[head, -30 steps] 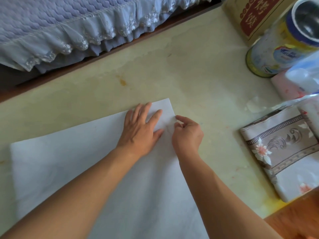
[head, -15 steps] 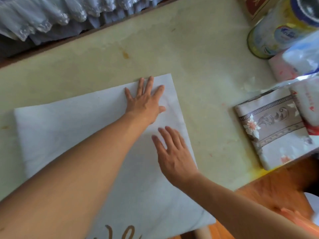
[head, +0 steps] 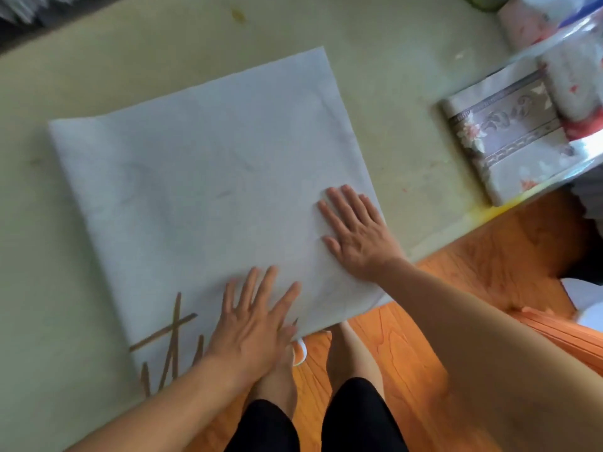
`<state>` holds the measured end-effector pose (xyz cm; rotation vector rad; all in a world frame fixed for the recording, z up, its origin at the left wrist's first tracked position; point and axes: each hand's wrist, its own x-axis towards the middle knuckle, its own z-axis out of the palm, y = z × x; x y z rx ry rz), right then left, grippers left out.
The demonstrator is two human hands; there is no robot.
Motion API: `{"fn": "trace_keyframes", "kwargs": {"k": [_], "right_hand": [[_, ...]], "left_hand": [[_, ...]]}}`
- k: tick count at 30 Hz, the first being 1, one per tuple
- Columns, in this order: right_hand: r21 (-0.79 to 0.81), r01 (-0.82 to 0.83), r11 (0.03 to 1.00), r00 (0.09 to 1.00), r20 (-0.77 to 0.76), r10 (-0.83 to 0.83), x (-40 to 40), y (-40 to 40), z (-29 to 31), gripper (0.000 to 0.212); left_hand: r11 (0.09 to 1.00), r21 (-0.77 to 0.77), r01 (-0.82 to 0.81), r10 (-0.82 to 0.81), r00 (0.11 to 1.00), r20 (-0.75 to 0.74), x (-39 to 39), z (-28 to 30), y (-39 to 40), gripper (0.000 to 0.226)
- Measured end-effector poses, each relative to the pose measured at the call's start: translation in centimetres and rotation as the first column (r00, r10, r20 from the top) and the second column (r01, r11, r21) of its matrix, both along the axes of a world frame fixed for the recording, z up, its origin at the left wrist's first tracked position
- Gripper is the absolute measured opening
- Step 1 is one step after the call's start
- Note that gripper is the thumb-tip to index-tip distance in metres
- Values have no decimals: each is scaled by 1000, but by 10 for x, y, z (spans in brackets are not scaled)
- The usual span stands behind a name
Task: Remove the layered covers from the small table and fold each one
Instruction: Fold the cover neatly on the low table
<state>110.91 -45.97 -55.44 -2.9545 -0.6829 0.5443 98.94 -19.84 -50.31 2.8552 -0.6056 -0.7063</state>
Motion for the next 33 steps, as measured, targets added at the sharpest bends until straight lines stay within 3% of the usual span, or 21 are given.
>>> {"fn": "trace_keyframes", "kwargs": {"k": [5, 10, 13, 15, 16, 17, 18, 19, 20, 21, 22, 25, 28, 31, 33], "right_hand": [[-42, -8, 999, 999, 47, 10, -2, 0, -5, 66], [-62, 10, 998, 999, 54, -7, -5, 6, -1, 65], [4, 267, 964, 960, 85, -267, -32, 23, 19, 67], [120, 528, 841, 841, 62, -537, -72, 27, 37, 79], [180, 671, 719, 729, 18, -684, -95, 26, 41, 88], [226, 816, 532, 558, -67, -827, -114, 24, 42, 97], [255, 931, 259, 315, -209, -926, -129, 23, 40, 104], [270, 961, -68, 48, -402, -914, -137, 25, 37, 106], [267, 885, -380, -154, -602, -783, -140, 28, 33, 102], [202, 776, -597, -263, -757, -599, -141, 31, 29, 91], [129, 700, -703, -293, -846, -446, -138, 34, 28, 77], [69, 691, -720, -329, -857, -397, -132, 35, 25, 46], [150, 747, -647, -307, -786, -537, -134, 36, 25, 42], [357, 827, -434, -163, -587, -793, -134, 40, 28, 40], [387, 882, -270, -56, -482, -874, -132, 43, 32, 32]], "left_hand": [[993, 102, 58, -42, 987, -153, -61, -31, 23, 93], [974, 194, 114, -87, 986, -139, -64, -29, 21, 91], [979, 194, 61, -44, 995, -89, -60, -26, 21, 93], [969, 233, 85, -61, 992, -108, -64, -25, 20, 89], [965, 249, 87, -59, 991, -117, -66, -25, 19, 87], [960, 270, 80, -52, 993, -108, -66, -23, 17, 88], [954, 291, 77, -52, 994, -93, -66, -23, 15, 90], [948, 309, 77, -54, 995, -83, -67, -23, 13, 91], [946, 318, 69, -48, 996, -72, -69, -24, 12, 91], [943, 326, 61, -42, 997, -66, -71, -26, 11, 90], [940, 337, 54, -38, 998, -55, -73, -27, 10, 88], [931, 364, 41, -38, 999, -15, -75, -25, 7, 83], [913, 405, 45, -64, 997, 34, -77, -26, 7, 87], [920, 391, 40, -74, 995, 73, -80, -29, 8, 93], [942, 334, 0, -43, 992, 121, -89, -28, 7, 94]]}}
